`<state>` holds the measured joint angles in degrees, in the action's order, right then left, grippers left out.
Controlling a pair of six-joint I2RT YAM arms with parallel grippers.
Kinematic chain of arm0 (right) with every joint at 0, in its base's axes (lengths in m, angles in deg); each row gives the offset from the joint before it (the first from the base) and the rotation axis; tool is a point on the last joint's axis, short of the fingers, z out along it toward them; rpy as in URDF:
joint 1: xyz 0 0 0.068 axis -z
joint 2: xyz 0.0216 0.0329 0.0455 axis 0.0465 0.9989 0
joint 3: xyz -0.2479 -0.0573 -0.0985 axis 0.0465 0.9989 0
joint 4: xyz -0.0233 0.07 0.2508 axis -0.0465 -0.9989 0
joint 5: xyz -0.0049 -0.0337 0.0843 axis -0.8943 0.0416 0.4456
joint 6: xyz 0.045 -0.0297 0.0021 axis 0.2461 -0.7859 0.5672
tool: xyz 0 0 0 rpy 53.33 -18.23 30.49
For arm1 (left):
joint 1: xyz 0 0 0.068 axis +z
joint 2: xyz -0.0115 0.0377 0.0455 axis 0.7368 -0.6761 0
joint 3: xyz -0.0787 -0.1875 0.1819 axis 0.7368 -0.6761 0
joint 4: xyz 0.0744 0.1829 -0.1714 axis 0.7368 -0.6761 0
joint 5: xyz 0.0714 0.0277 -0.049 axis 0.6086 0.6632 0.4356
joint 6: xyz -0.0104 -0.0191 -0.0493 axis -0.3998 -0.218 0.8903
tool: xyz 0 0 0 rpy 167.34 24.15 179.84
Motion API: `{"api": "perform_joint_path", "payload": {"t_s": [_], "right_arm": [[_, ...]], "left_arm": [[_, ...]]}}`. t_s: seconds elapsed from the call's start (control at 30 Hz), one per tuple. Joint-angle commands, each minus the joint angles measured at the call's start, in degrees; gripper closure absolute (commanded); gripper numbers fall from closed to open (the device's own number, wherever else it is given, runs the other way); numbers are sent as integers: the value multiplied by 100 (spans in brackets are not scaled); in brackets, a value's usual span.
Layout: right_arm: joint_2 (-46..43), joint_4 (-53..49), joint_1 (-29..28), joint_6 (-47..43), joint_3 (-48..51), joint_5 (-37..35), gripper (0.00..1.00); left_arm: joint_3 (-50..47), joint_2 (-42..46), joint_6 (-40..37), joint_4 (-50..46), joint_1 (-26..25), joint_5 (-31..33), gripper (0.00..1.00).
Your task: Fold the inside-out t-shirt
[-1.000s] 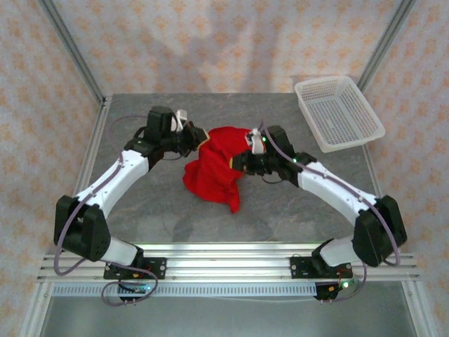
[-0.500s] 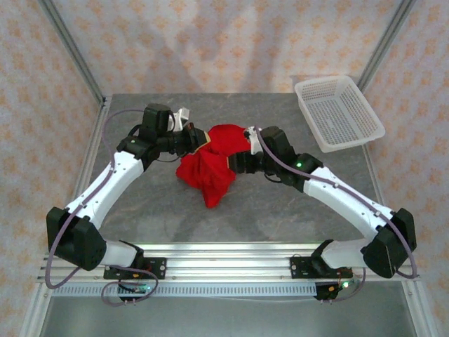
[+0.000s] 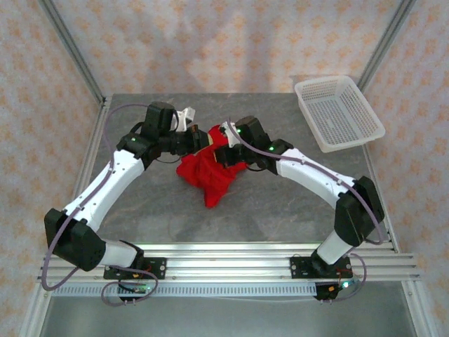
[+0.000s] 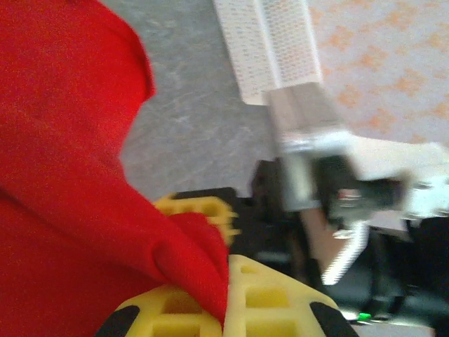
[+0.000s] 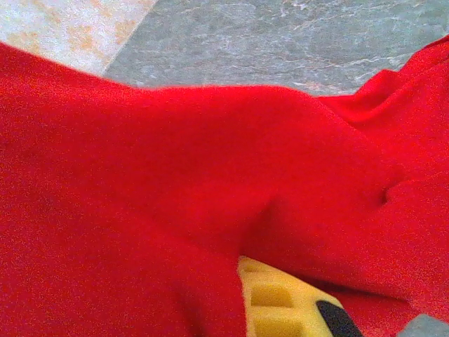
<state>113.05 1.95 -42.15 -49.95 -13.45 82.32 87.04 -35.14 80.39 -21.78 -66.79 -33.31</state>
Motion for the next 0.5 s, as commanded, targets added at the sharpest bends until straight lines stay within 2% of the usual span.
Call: {"api": "perform_joint_path", "payload": {"t_s": [0.0, 0.1, 0.17, 0.23, 0.4, 0.47], "right_arm": [[-892, 246, 148, 694, -36, 766, 100], [-1591, 1412, 169, 1800, 572, 1445, 100], [-1890, 2291, 169, 2614, 1053, 1473, 100], [-2092, 2820, 169, 3029, 1453, 1245, 100], [-2100, 2965, 212, 3216, 1705, 624, 100], [-2067, 2893, 235, 3225, 1714, 467, 99]], "left_arm": [[126, 128, -846, -1133, 271, 1172, 100], [36, -197, -1294, -1328, 272, 1739, 100], [5, -385, -1290, -1210, 263, 1823, 100], [-18, -462, -1191, -1090, 263, 1927, 98], [17, -127, -1232, -1126, 271, 2147, 58], [39, 237, -1315, -1282, 318, 2362, 46]]}}
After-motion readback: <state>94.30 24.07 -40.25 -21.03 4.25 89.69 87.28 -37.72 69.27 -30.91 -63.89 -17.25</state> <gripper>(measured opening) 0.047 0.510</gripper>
